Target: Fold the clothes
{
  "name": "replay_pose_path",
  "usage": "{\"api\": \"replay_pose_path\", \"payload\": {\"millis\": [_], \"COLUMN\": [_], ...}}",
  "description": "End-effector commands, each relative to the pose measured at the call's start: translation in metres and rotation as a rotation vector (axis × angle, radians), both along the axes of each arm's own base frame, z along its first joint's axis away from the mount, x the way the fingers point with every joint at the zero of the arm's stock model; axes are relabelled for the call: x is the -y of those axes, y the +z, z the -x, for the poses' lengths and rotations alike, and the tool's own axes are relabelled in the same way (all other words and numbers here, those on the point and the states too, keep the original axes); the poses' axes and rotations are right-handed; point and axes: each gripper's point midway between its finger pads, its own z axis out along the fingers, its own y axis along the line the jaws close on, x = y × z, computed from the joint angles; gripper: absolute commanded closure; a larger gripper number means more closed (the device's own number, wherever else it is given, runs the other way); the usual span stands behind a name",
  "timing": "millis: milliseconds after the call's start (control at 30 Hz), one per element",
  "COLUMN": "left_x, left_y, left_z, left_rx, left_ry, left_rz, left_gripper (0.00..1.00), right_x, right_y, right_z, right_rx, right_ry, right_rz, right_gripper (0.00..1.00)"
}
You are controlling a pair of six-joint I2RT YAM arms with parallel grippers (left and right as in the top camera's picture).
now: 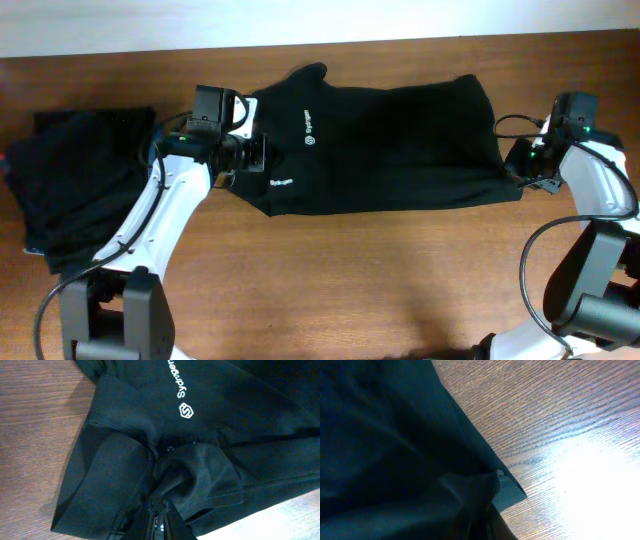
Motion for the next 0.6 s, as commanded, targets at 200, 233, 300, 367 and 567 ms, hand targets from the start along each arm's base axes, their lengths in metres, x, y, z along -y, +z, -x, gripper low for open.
{"api": "replay_pose_path", "payload": {"millis": [200,233,300,367,567], "left_x": [0.000,0.001,0.005,0.009,0.020], "left_y": [0.000,-0.001,-0.001,-0.001,-0.002], "left_z": [-0.002,0.000,0.001,0.003,0.008], "left_rx": [0.001,-0.002,-0.004,-0.004,-0.010], "left_ry": [-0.010,-0.014,-0.022,-0.033,-0.059], "left_rz": [-0.016,-0.017,-0.018,-0.018,-0.019], "left_gripper": [0.92,0.92,0.92,0.92,0.92], "right_x": [0.013,0.014,0.014,0.015,0.017], "right_y": [0.009,0.007,0.003,-0.005,-0.042], "right_z": [-0.007,-0.009,-0.011,-0.012,-0.020], "right_rx": [0.032,0.034,0.032,0.021,-0.019], "right_ry": [-0.070,-0.070,-0.070,-0.076,-0.093], "right_rz": [0.048,0.049,0.048,0.042,0.023], "right_gripper": [0.89,0.89,0.85,0.82,0.45]}}
